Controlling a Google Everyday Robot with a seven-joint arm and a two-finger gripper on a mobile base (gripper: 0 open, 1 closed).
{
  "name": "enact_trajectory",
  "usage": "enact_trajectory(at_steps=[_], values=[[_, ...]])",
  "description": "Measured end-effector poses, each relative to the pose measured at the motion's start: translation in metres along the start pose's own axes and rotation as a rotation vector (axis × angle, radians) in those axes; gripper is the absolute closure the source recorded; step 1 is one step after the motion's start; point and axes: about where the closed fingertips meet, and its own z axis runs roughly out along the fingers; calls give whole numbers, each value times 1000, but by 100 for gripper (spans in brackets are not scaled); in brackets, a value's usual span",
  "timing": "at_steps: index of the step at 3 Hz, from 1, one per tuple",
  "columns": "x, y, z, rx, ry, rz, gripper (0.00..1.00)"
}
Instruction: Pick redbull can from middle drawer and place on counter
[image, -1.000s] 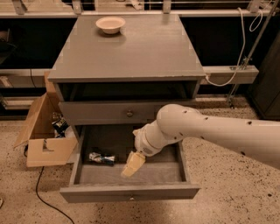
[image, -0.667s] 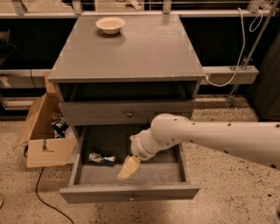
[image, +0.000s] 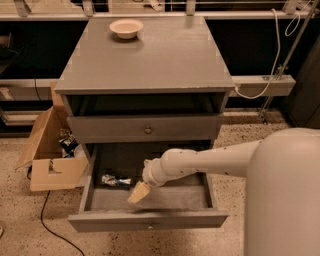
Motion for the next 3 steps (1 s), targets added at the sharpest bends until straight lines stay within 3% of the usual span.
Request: enact_trajectory(at_steps=[2, 3], values=[[11, -25, 77, 20, -74, 62, 0], [1, -25, 105, -1, -113, 77, 0]])
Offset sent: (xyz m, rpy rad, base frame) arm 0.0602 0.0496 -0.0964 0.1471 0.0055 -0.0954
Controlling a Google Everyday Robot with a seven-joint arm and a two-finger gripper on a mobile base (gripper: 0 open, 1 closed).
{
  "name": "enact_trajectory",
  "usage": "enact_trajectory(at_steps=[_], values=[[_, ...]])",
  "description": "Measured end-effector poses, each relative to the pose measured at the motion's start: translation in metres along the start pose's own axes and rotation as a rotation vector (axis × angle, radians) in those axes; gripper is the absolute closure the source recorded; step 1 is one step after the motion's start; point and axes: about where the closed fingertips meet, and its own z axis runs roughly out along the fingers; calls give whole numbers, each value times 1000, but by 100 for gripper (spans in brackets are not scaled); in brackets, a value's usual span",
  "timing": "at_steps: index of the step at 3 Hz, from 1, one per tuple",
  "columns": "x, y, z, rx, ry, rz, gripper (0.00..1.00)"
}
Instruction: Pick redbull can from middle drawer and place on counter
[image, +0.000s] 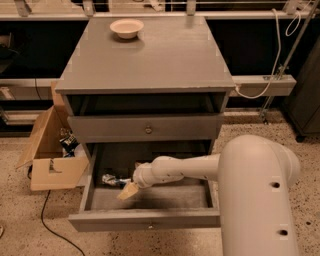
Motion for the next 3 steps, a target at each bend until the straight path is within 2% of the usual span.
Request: enact_trajectory(at_steps=[1, 2, 3], values=[[-15, 4, 23, -25, -32, -8, 0], [-25, 8, 43, -41, -25, -26, 15], [-29, 11, 61, -57, -4, -43, 38]])
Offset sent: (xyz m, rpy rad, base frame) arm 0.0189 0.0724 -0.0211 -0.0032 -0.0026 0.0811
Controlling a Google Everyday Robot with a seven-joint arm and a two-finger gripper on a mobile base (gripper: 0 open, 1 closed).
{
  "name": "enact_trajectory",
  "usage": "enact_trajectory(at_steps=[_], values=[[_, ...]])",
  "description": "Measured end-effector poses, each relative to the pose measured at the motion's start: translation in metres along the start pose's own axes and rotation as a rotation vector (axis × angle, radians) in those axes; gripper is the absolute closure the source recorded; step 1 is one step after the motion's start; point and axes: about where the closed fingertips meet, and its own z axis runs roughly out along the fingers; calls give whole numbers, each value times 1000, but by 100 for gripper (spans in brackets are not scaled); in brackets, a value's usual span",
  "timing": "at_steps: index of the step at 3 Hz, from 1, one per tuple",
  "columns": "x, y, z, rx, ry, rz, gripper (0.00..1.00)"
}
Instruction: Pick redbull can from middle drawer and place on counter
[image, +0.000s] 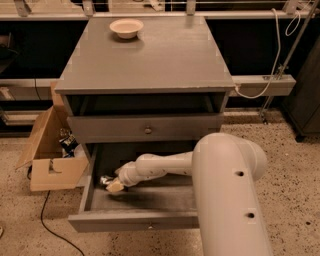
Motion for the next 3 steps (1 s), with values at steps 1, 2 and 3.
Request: enact_trajectory(at_steps=[1, 2, 3], values=[[-3, 3, 16, -23, 10, -18, 61], [-6, 7, 20, -37, 17, -42, 85], [-13, 16, -1, -61, -7, -91, 100]])
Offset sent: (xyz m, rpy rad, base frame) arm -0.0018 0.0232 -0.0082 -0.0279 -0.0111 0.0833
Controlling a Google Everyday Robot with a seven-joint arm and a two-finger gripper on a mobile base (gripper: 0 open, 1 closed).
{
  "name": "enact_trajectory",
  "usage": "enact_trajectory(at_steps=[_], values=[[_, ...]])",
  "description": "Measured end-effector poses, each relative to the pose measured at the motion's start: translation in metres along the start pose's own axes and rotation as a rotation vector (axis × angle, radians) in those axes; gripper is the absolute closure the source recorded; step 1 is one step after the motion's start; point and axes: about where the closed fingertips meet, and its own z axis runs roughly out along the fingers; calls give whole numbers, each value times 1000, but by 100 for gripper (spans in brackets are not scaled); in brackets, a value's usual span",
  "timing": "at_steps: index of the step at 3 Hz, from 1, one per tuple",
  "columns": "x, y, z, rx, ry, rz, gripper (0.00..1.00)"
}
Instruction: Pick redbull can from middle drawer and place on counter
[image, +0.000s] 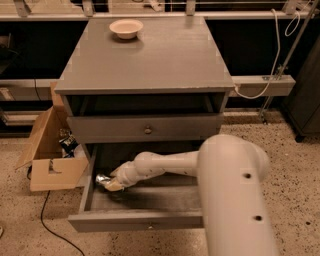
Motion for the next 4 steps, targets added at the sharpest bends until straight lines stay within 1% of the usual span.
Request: enact_trajectory(at_steps=[1, 2, 3, 4], values=[[-4, -3, -80, -1, -71, -48, 100], [2, -9, -167, -5, -95, -90, 100], [1, -9, -166, -5, -95, -91, 100], [-9, -9, -172, -22, -82, -121, 100]])
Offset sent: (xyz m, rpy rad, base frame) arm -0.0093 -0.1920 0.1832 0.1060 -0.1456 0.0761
